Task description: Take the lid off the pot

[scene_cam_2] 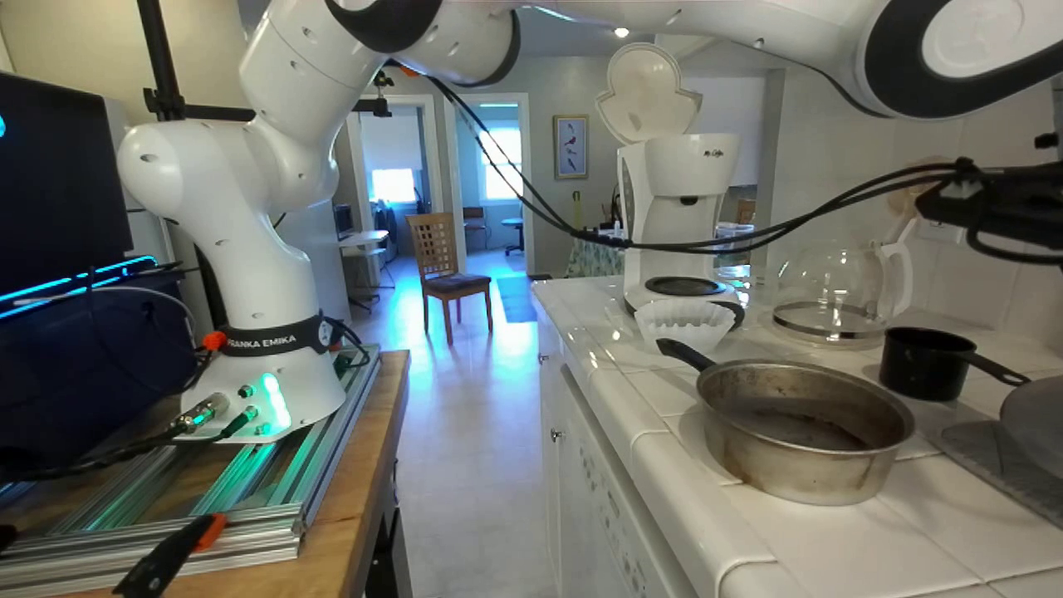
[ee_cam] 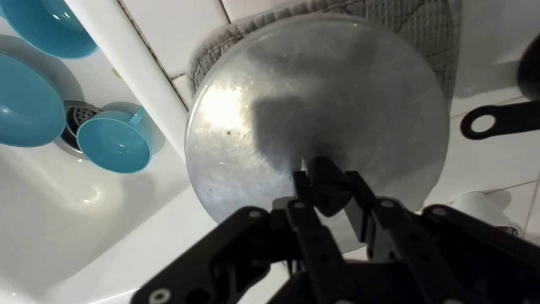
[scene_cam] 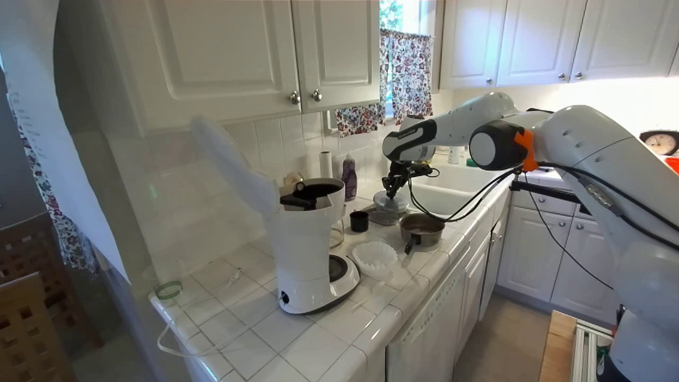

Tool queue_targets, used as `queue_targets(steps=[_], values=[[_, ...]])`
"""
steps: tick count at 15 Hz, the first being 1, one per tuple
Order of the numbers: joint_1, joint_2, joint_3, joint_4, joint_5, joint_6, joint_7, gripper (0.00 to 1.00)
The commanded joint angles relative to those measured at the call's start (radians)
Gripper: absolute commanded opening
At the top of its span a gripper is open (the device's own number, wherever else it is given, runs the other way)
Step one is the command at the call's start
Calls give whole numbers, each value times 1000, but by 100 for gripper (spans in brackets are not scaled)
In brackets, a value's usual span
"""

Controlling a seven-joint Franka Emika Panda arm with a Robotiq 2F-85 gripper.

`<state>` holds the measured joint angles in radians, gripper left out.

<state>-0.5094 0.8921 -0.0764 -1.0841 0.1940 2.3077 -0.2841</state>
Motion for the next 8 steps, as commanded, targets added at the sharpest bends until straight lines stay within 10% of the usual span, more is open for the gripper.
queue_targets(steps=[1, 5, 7, 8], values=[[-11, 49, 16, 80, 9, -32, -14, 6], [-8, 68, 14, 104, 5, -37, -7, 6], [-7, 75, 12, 116, 4, -41, -2, 51], [-6, 77, 11, 120, 4, -40, 0, 55]])
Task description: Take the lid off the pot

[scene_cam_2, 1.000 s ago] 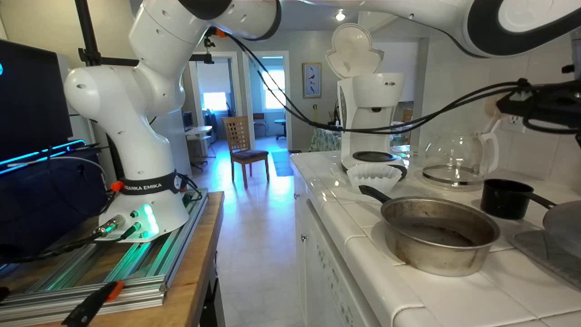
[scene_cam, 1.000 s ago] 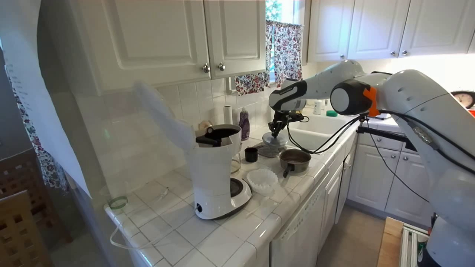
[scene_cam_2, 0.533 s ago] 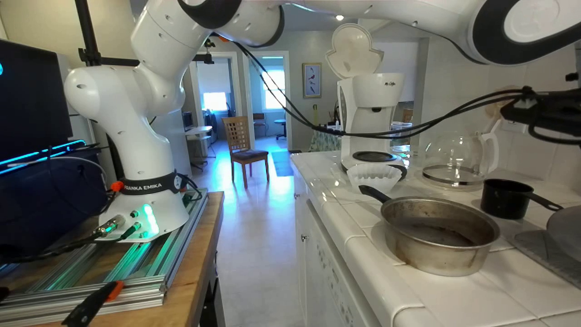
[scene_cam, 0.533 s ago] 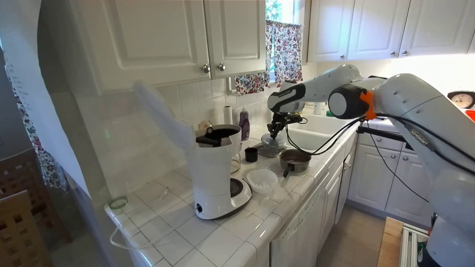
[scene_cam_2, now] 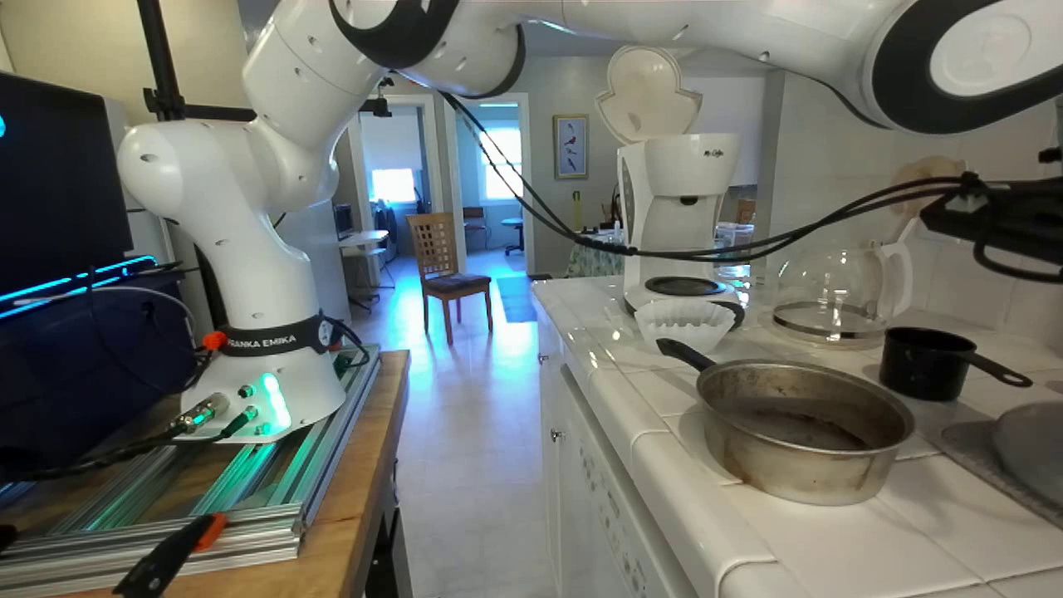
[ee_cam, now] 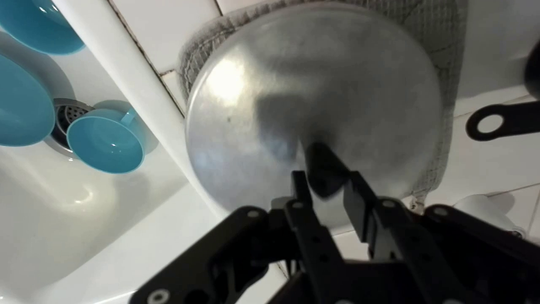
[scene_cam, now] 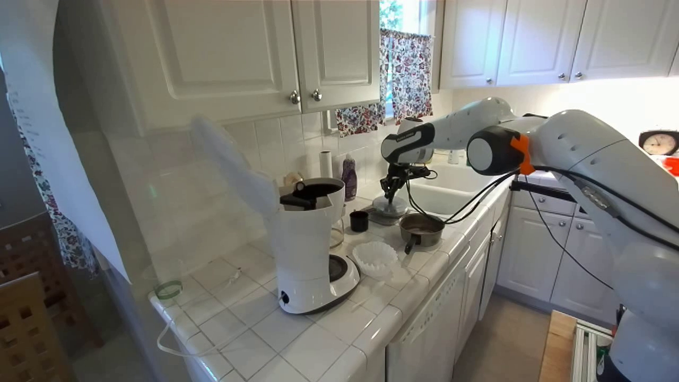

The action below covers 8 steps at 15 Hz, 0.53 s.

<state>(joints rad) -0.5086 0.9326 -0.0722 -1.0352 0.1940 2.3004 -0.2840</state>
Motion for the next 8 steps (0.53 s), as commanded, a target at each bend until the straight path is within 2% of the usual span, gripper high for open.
queue_targets(steps=[1, 7, 8], values=[[-7, 38, 6, 75, 4, -33, 2, 55], [2, 18, -8, 77, 0, -17, 34, 96], [3, 11, -13, 75, 1, -18, 50, 99]])
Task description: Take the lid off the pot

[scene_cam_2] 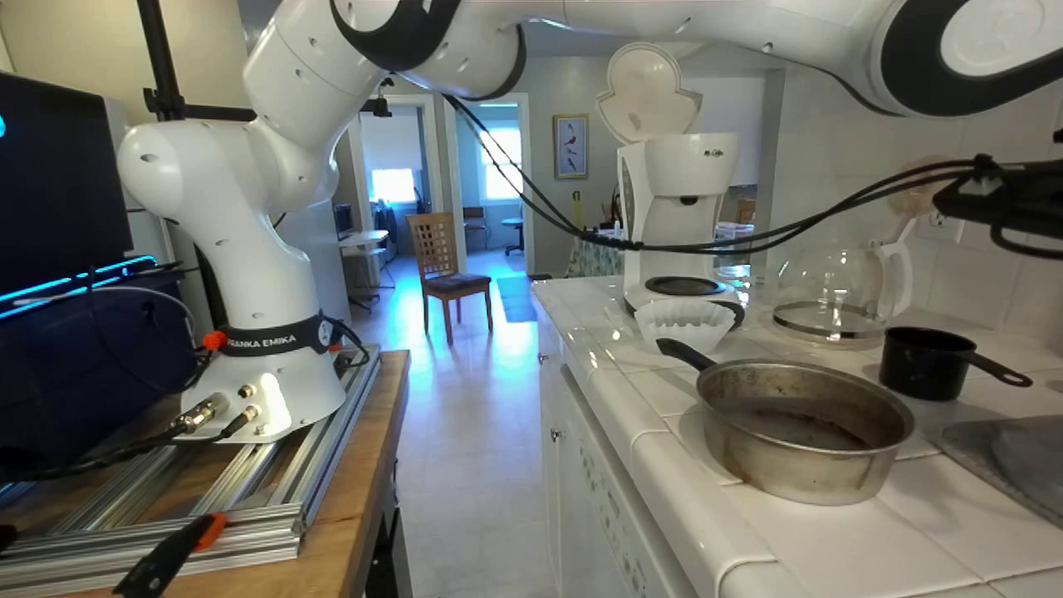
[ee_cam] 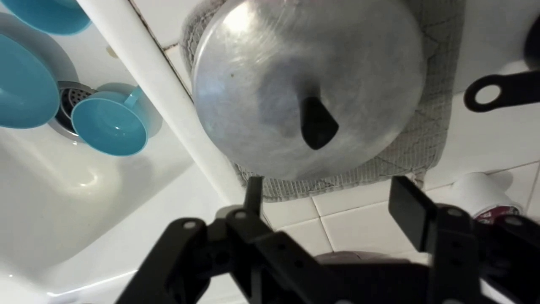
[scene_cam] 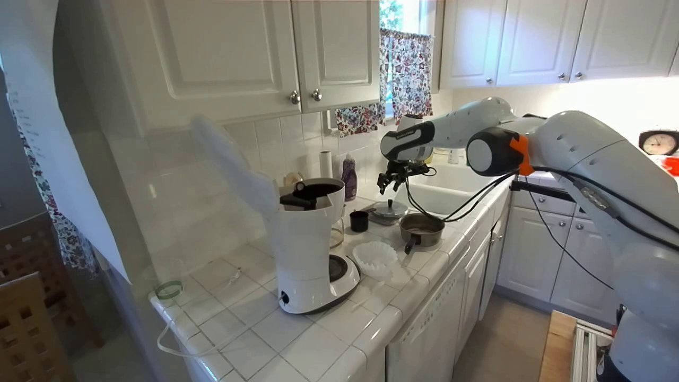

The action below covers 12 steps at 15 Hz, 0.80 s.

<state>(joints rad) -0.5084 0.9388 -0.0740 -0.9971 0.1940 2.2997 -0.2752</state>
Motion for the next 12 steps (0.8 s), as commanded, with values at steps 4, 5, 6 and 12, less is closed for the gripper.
queue_targets(steps=[4, 5, 6, 12], values=[[30, -42, -60, 0, -24, -18, 131, 100], [39, -57, -72, -14, -27, -19, 153, 100], [50, -78, -85, -32, -27, -37, 185, 100], [96, -194, -123, -108, -25, -247, 265, 100]])
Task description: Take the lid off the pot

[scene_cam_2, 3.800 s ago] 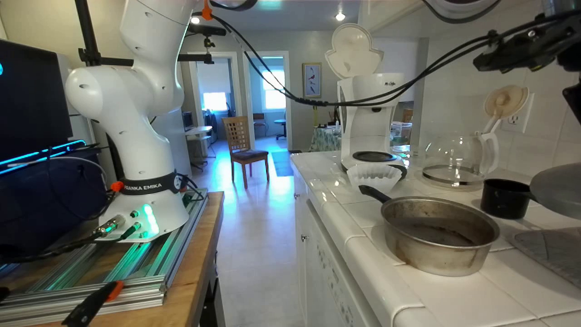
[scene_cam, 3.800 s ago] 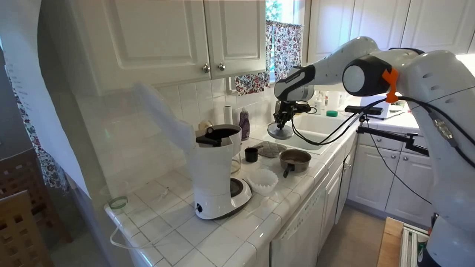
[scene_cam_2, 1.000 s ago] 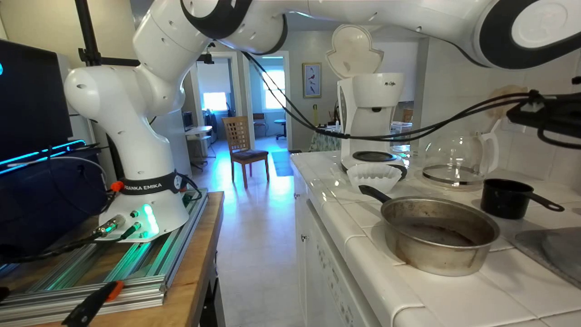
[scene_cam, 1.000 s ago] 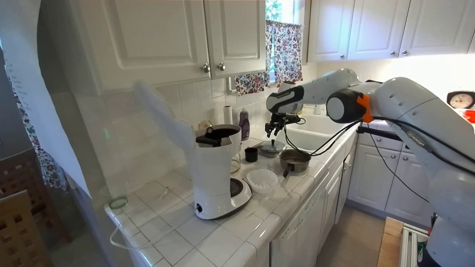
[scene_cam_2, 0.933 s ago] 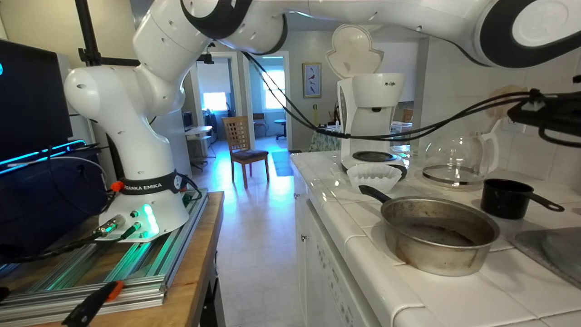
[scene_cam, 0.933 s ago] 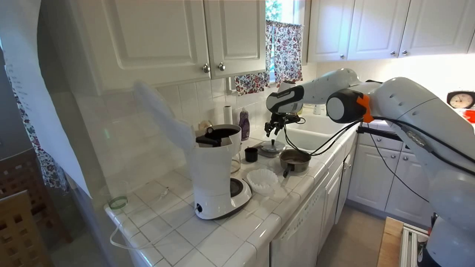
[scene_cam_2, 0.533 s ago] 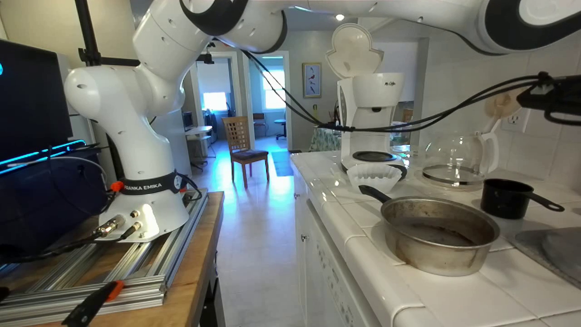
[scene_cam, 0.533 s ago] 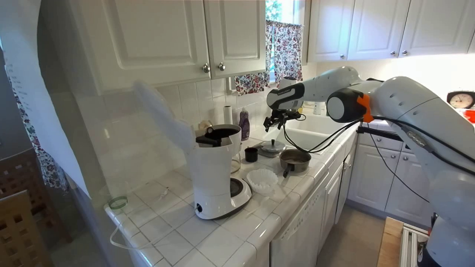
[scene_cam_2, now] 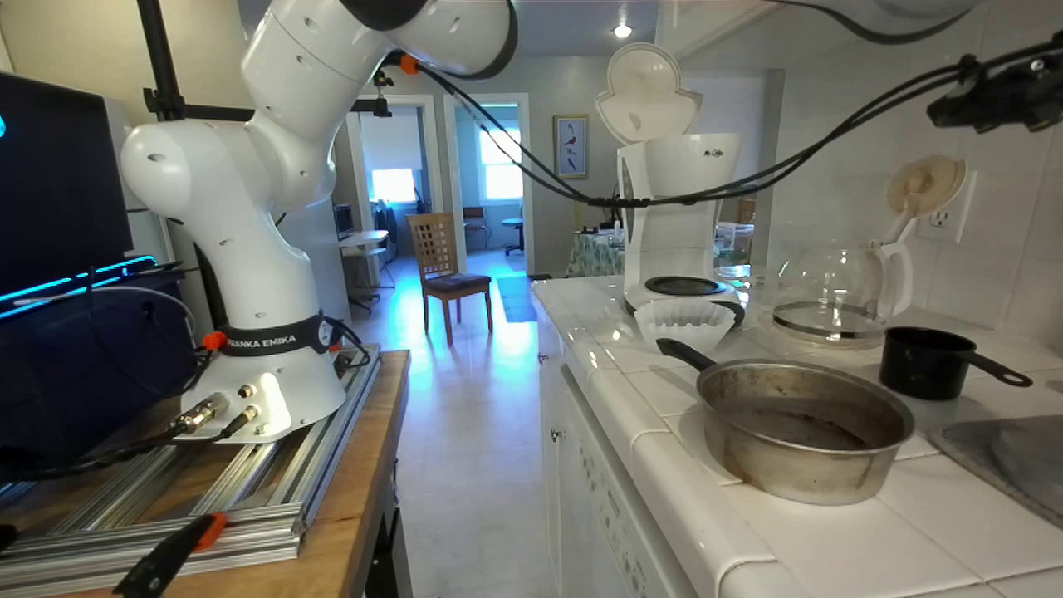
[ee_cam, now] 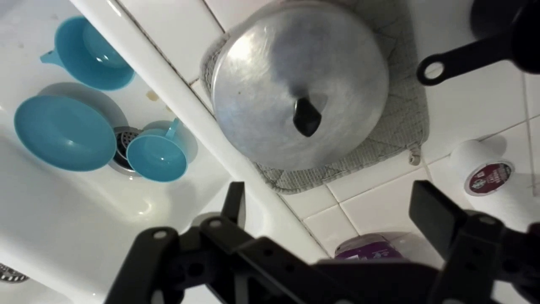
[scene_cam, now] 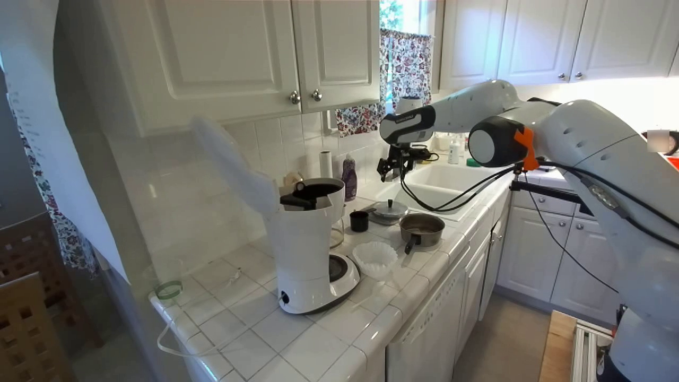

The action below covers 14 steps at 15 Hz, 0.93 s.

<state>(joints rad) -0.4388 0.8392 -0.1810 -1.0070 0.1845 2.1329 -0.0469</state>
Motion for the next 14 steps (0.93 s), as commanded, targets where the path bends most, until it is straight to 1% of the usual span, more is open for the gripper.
queue_targets(steps=[1, 6, 8, 11, 12, 14], values=[[34, -120, -20, -122, -19, -97, 40, 100], [61, -217, -45, -229, -34, -156, 34, 100], [75, -253, -57, -282, -52, -151, 29, 100], [84, -311, -56, -373, -54, -111, 10, 100], [65, -232, -49, -258, -36, -145, 15, 100], [70, -261, -49, -298, -36, -139, 15, 100]])
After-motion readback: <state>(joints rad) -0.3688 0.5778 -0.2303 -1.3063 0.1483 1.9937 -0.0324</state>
